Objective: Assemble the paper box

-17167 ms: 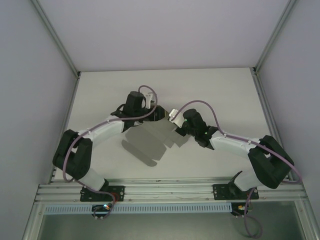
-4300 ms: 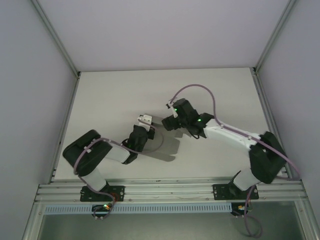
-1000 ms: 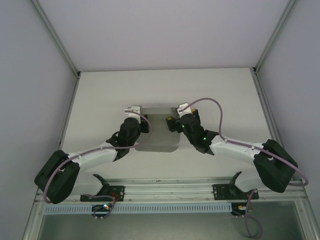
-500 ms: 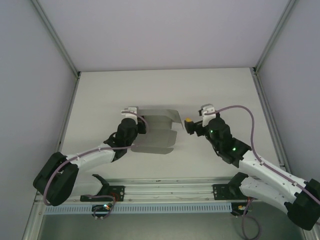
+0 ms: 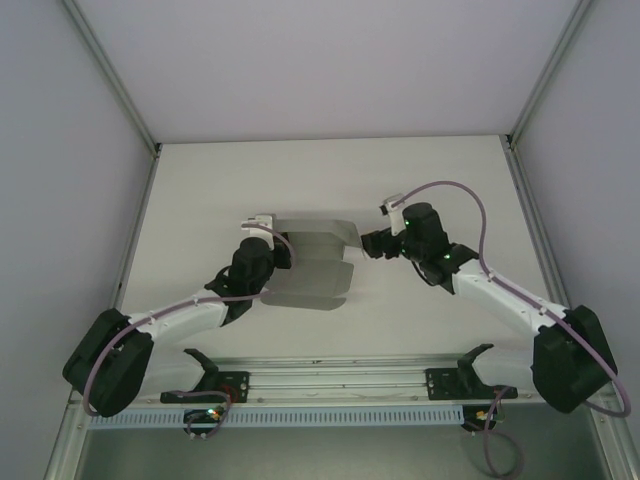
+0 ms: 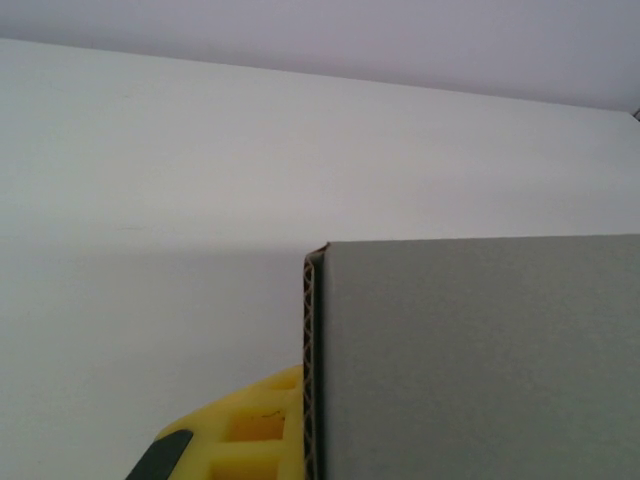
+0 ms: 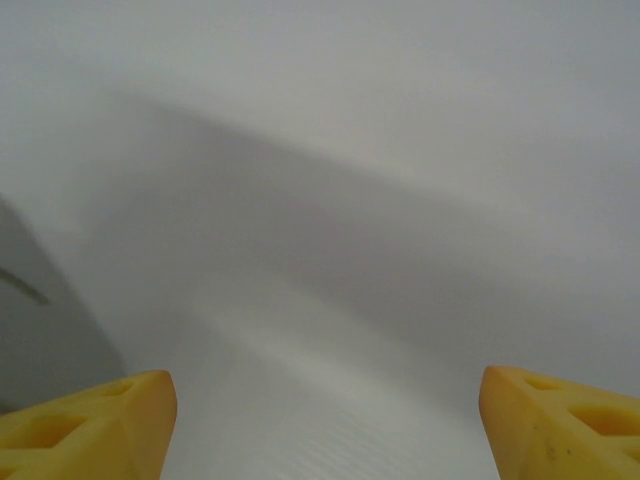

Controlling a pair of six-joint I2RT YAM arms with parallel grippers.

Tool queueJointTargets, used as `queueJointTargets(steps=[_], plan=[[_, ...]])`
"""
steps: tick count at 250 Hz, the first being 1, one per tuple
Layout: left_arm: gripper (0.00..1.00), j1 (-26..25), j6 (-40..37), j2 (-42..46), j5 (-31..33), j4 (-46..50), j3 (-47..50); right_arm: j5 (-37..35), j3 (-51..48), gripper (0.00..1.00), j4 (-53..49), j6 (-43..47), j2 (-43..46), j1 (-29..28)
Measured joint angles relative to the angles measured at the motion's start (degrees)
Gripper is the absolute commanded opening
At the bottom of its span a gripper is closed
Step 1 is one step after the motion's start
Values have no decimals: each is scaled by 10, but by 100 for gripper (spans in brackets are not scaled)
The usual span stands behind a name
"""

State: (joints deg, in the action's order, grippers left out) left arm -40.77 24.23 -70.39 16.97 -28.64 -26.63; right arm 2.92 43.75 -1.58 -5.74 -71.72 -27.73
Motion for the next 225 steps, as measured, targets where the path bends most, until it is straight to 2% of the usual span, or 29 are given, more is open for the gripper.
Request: queueJointTargets(steps=[63, 91, 134, 178, 225], plan=[[0, 4, 0, -9, -2, 0, 0, 84, 31, 76, 14, 7, -50, -47], [0, 7, 0, -17, 0, 4, 0, 88, 37, 69, 21, 8, -76, -58], [0, 10, 2, -20, 14, 30, 0, 78, 50, 69, 26, 9, -109, -67], [0, 10, 7, -17, 25, 52, -5, 61, 50, 70, 22, 18, -106, -76], [0, 6, 7, -9, 23, 62, -9, 80, 42, 70, 11, 42, -63, -78]])
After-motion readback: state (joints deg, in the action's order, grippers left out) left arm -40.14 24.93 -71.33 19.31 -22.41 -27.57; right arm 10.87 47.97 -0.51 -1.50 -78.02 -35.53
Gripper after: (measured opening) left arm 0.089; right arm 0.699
